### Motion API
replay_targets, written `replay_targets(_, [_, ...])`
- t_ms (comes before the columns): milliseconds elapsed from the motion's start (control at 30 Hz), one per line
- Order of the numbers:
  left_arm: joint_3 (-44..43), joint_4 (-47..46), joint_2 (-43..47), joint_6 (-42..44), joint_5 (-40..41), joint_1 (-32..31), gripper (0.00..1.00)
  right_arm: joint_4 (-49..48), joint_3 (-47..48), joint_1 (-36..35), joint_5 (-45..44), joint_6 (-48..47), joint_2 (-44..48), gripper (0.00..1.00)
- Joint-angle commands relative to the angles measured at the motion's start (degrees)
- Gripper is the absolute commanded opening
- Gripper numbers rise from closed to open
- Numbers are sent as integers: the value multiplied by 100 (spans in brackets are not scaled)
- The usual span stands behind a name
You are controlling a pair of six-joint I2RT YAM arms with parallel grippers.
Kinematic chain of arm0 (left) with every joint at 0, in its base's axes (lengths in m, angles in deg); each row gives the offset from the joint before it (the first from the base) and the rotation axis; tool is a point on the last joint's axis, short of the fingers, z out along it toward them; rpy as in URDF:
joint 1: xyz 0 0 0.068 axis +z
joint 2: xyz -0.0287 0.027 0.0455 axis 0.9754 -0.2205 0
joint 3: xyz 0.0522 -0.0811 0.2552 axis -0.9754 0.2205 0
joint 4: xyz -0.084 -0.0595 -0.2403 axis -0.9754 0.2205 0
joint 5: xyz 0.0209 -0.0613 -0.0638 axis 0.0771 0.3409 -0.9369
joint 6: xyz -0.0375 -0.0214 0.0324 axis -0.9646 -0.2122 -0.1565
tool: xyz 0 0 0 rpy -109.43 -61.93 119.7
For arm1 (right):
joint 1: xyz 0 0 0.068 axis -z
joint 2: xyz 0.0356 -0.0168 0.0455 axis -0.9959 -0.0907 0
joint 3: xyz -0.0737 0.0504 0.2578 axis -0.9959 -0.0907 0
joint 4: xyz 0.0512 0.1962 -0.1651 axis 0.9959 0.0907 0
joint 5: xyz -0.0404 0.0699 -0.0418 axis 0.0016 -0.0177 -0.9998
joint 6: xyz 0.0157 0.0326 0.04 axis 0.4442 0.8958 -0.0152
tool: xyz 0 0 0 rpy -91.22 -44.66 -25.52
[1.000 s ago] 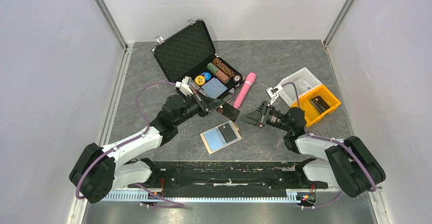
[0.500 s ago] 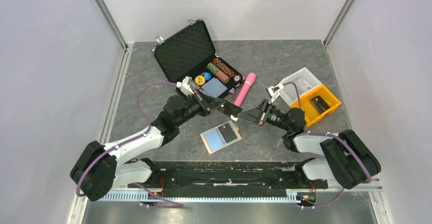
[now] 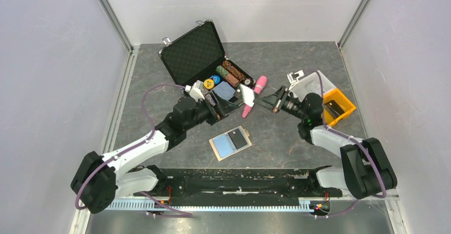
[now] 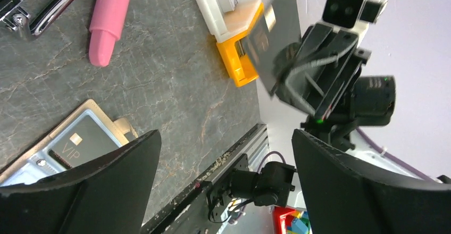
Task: Take the credit cards out of the card holder
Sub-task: Place the credit card in the storage box.
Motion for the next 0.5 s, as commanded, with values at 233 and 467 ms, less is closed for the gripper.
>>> replay_targets(233, [-870,2052,418,1705,81,-20,100,5457,2076,1639,-34,-2924,226,0])
replay_targets(467, [-1395,3518,769,2618,447,-19,100,8310,3517,3000,-1163,-4436,78,0])
